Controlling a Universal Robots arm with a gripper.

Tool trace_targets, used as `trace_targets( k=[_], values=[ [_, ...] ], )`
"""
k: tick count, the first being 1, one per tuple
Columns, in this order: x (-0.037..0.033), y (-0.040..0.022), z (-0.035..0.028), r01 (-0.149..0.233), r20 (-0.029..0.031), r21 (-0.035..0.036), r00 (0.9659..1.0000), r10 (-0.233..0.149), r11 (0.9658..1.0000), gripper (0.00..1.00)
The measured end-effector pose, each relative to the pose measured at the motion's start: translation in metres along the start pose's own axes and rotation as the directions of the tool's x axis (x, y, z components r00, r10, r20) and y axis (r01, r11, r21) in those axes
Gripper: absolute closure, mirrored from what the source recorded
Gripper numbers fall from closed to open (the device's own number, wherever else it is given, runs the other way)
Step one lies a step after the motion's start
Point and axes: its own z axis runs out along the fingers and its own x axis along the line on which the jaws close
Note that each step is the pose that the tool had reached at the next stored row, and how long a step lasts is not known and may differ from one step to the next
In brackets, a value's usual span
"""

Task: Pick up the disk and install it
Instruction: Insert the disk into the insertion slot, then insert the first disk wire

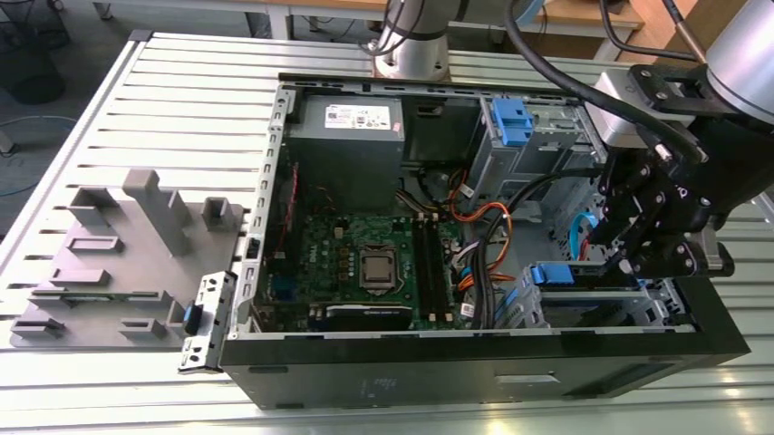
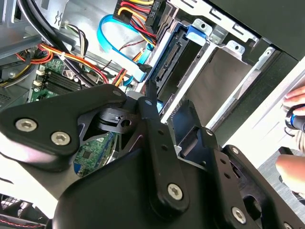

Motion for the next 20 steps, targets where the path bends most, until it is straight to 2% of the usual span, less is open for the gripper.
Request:
trace_targets(
  k=[8, 12, 20],
  values=[
    [0.0000, 0.0000, -0.0002, 0.000, 0.0001, 0.0000, 1.0000, 0.000, 1.0000, 0.58],
    [0.0000, 0.0000, -0.0036, 0.000, -0.0001, 0.0000, 1.0000, 0.000, 1.0000, 0.58],
    [0.0000, 0.0000, -0.0042, 0.000, -0.0001, 0.0000, 1.0000, 0.000, 1.0000, 0.58]
  ],
)
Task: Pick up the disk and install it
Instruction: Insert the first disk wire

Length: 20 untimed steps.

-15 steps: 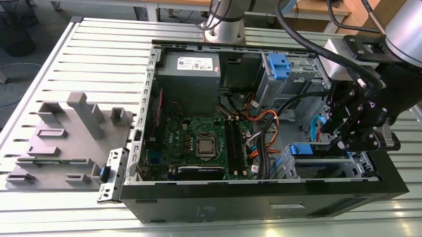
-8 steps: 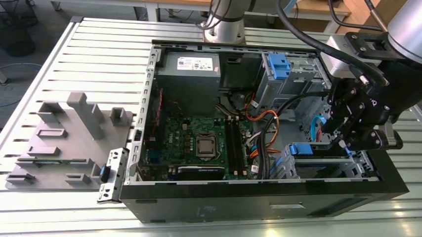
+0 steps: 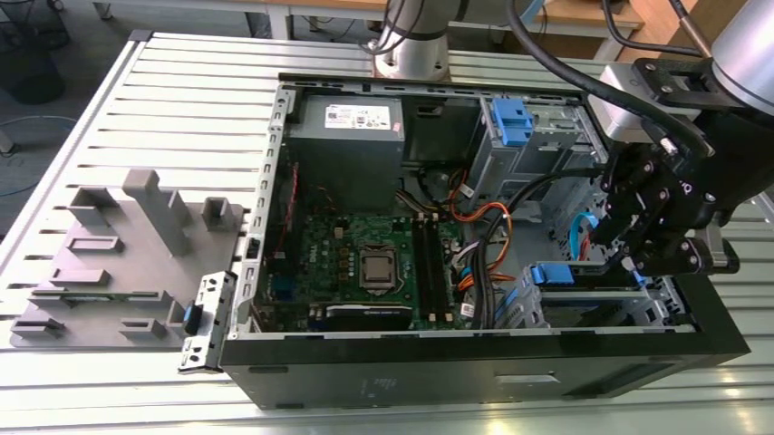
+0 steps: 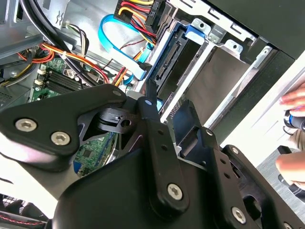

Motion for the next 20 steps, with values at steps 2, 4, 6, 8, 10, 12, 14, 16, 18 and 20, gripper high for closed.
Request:
trace_targets(
  k=[2, 4, 6, 8, 10, 12, 14, 16, 18, 20],
  values=[
    [0.0000, 0.0000, 0.0000, 0.000, 0.0001, 0.0000, 1.0000, 0.000, 1.0000, 0.58],
    [0.0000, 0.0000, 0.0000, 0.000, 0.0000, 0.0000, 1.0000, 0.000, 1.0000, 0.58],
    [0.0000, 0.0000, -0.0005, 0.000, -0.0002, 0.0000, 1.0000, 0.000, 1.0000, 0.58],
    [0.0000, 0.0000, -0.0024, 0.000, -0.0002, 0.0000, 1.0000, 0.000, 1.0000, 0.58],
    [0.0000, 0.0000, -0.0049, 0.000, 0.0000, 0.0000, 1.0000, 0.000, 1.0000, 0.58],
    [0.0000, 0.0000, -0.0075, 0.000, 0.0000, -0.0001, 1.0000, 0.000, 1.0000, 0.58],
    [0.0000, 0.0000, -0.0076, 0.000, 0.0003, -0.0001, 1.0000, 0.000, 1.0000, 0.58],
    [-0.0001, 0.0000, -0.0077, 0.000, 0.0005, 0.0000, 1.0000, 0.000, 1.0000, 0.58],
    [-0.0003, 0.0000, -0.0071, 0.000, 0.0006, 0.0000, 1.0000, 0.000, 1.0000, 0.58],
    [-0.0011, 0.0000, -0.0058, 0.000, 0.0001, 0.0000, 1.0000, 0.000, 1.0000, 0.58]
  ],
)
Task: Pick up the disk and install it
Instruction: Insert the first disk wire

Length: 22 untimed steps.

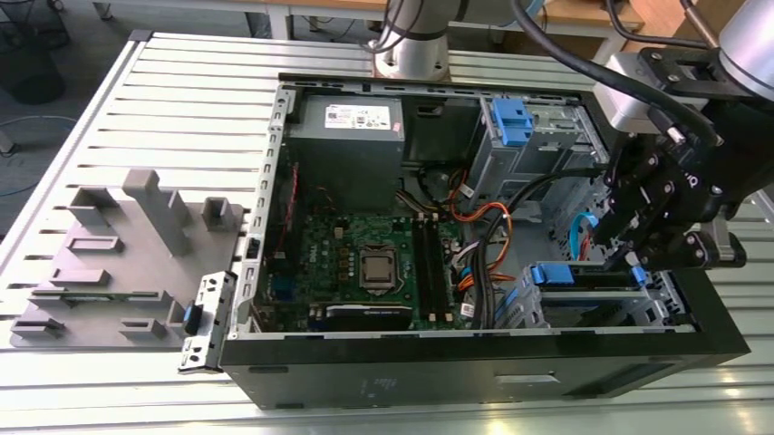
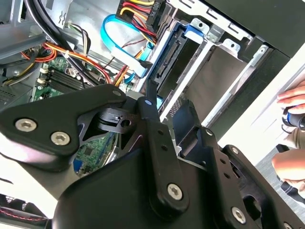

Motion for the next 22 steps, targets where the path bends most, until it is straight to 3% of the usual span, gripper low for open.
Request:
trace_targets(
  k=[12, 22],
  values=[
    [-0.0119, -0.0013, 0.0016, 0.000, 0.0002, 0.0000, 1.0000, 0.000, 1.0000, 0.58],
    [-0.0126, -0.0026, -0.0010, 0.000, 0.0004, -0.0001, 1.0000, 0.000, 1.0000, 0.58]
  ],
)
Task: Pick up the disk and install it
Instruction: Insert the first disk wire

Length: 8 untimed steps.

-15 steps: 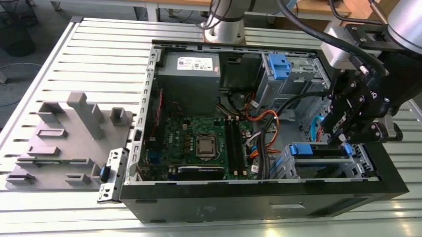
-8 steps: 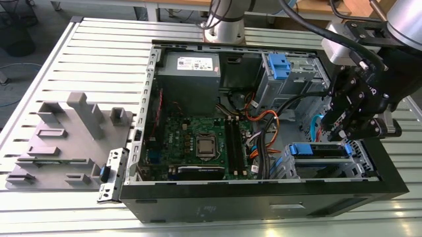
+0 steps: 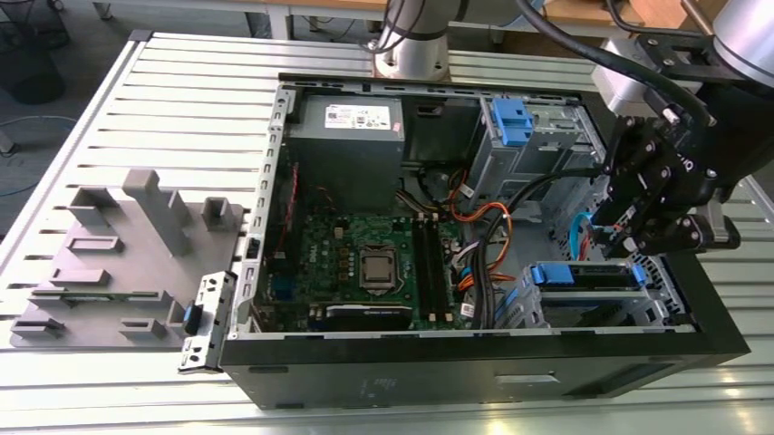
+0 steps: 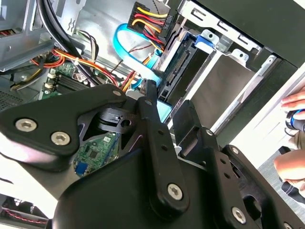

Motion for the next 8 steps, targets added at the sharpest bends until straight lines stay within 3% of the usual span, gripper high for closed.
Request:
trace_targets(
  k=[8],
  values=[
    [-0.0020, -0.0051, 0.0027, 0.000, -0.0002, -0.0001, 1.0000, 0.000, 1.0000, 0.58]
  ],
)
